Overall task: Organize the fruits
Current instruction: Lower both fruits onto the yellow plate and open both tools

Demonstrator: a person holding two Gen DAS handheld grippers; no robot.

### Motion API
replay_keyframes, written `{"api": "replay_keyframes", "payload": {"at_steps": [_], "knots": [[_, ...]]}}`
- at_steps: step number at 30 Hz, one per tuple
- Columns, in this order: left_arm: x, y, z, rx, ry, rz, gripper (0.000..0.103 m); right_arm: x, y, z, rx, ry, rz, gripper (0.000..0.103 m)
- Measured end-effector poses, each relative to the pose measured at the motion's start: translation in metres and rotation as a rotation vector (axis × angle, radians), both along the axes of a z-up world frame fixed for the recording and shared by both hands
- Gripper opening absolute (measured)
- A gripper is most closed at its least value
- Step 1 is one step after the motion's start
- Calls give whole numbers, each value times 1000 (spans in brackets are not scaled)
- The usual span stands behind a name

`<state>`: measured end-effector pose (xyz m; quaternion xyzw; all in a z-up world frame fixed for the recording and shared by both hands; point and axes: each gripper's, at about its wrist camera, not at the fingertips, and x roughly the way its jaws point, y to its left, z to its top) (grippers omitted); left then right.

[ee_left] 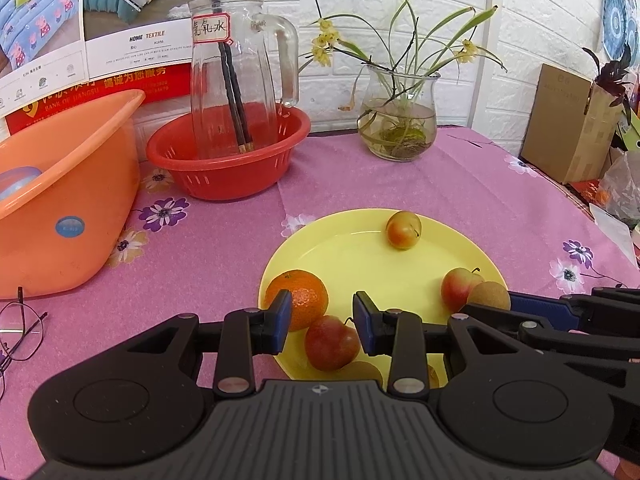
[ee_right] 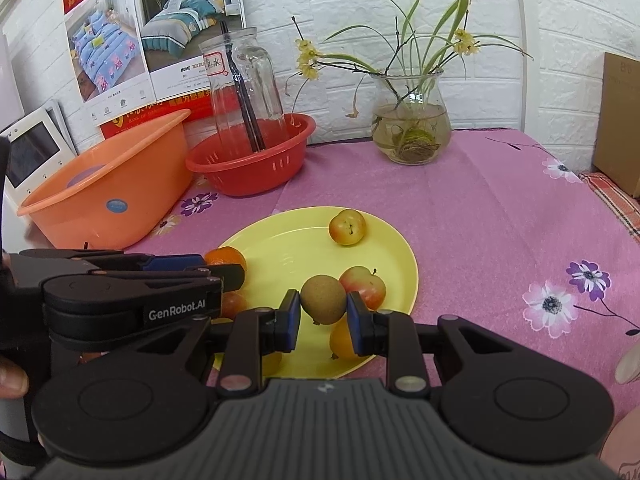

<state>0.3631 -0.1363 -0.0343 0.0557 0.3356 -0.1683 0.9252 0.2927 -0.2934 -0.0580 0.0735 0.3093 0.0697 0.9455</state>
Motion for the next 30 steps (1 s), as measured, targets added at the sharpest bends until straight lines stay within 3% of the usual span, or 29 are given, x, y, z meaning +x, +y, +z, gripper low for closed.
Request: {"api": "replay_keyframes", "payload": {"at_steps": [20, 30], "knots": [[-20, 10, 13, -8, -38, -4, 33, -17, -3, 11, 5, -29, -10, 73], [-51, 37, 28, -23, -75, 7, 39, -42, 2, 20, -7, -47, 5, 73]]}}
